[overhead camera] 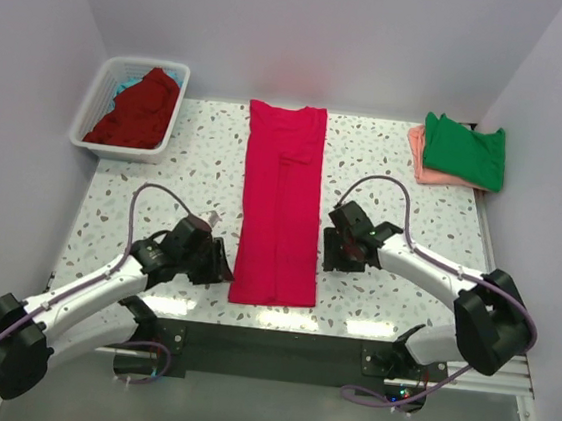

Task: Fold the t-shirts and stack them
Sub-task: Fold the tshirt

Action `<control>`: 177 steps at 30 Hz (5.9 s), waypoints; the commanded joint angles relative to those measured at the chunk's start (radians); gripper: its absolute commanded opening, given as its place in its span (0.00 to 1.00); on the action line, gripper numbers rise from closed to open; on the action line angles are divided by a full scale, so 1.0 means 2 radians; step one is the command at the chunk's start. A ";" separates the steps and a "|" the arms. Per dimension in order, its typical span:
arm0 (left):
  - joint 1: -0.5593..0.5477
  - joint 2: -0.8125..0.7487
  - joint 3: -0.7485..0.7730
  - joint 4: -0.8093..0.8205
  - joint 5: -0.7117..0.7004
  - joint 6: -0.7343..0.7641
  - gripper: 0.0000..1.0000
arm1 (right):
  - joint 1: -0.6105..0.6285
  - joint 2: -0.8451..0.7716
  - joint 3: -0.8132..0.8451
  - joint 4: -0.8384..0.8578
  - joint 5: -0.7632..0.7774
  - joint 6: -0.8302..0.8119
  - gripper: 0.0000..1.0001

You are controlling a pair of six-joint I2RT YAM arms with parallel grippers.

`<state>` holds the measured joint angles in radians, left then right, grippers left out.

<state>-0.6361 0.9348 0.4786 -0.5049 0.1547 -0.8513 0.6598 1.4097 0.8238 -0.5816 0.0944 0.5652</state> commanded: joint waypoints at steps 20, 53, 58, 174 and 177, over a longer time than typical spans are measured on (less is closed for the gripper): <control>-0.072 -0.042 -0.141 0.150 -0.091 -0.129 0.41 | 0.127 -0.151 -0.163 0.122 -0.009 0.111 0.56; -0.138 0.023 -0.147 0.115 -0.154 -0.178 0.01 | 0.211 -0.063 -0.180 0.173 0.014 0.170 0.00; -0.167 0.001 -0.153 0.101 -0.168 -0.194 0.00 | 0.242 -0.073 -0.178 0.155 0.048 0.188 0.00; 0.036 0.502 0.410 0.286 -0.401 0.134 0.00 | -0.033 0.258 0.259 0.292 0.174 -0.157 0.00; 0.042 0.516 0.423 0.284 -0.393 0.136 0.00 | -0.037 0.269 0.265 0.292 0.181 -0.157 0.00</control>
<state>-0.5735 1.9411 1.2579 -0.0048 -0.6613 -0.6250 0.5987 1.9270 1.2984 -0.0299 0.4057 0.2497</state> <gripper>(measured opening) 0.021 0.033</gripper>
